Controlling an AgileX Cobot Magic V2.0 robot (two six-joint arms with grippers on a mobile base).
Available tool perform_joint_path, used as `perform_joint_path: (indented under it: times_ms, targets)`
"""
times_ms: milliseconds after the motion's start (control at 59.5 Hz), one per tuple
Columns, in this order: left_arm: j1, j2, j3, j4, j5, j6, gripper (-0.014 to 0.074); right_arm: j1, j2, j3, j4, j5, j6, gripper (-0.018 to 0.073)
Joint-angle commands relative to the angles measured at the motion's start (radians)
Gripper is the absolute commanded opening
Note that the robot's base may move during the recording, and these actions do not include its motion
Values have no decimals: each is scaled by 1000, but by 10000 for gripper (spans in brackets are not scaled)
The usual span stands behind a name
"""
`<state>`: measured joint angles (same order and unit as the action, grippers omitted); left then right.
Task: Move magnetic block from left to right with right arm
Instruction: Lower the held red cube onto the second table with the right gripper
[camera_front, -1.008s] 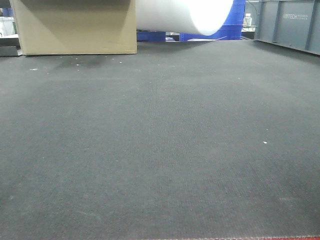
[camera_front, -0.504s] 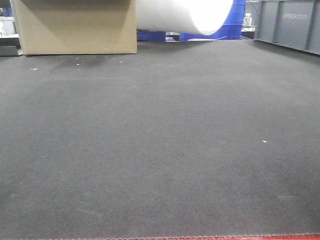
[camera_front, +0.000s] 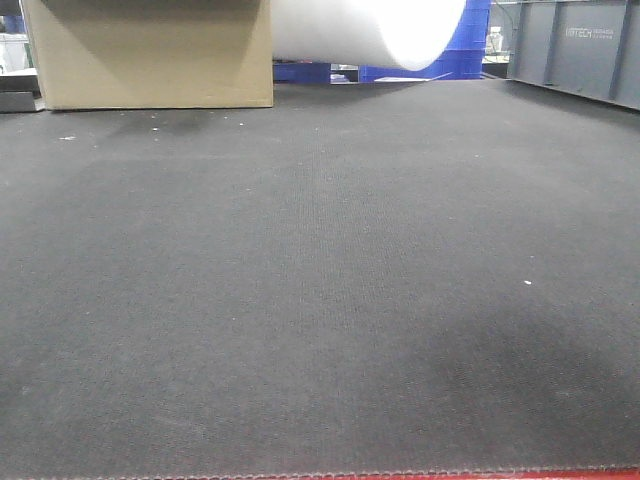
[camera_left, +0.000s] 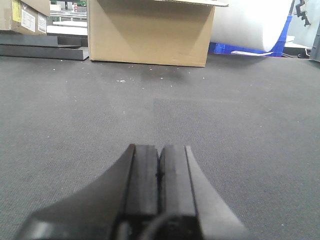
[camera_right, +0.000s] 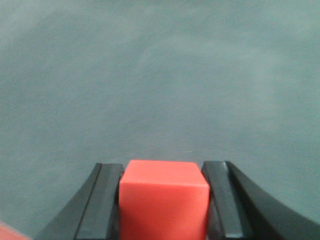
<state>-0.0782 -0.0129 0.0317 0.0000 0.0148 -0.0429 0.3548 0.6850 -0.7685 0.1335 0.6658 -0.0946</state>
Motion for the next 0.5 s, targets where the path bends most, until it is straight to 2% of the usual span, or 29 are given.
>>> perform_joint_path:
  times_ms: [0, 252, 387, 487]
  targets:
    - [0, -10, 8, 0, -89, -4, -116, 46, 112, -87, 49, -78, -52, 215]
    - [0, -10, 8, 0, -89, -4, -116, 220, 453, -277, 47, -52, -59, 215]
    - [0, -10, 8, 0, -89, -4, -116, 254, 622, -404, 47, -5, -52, 215]
    - [0, -10, 8, 0, -89, -4, -116, 254, 734, -507, 47, 41, 2, 215]
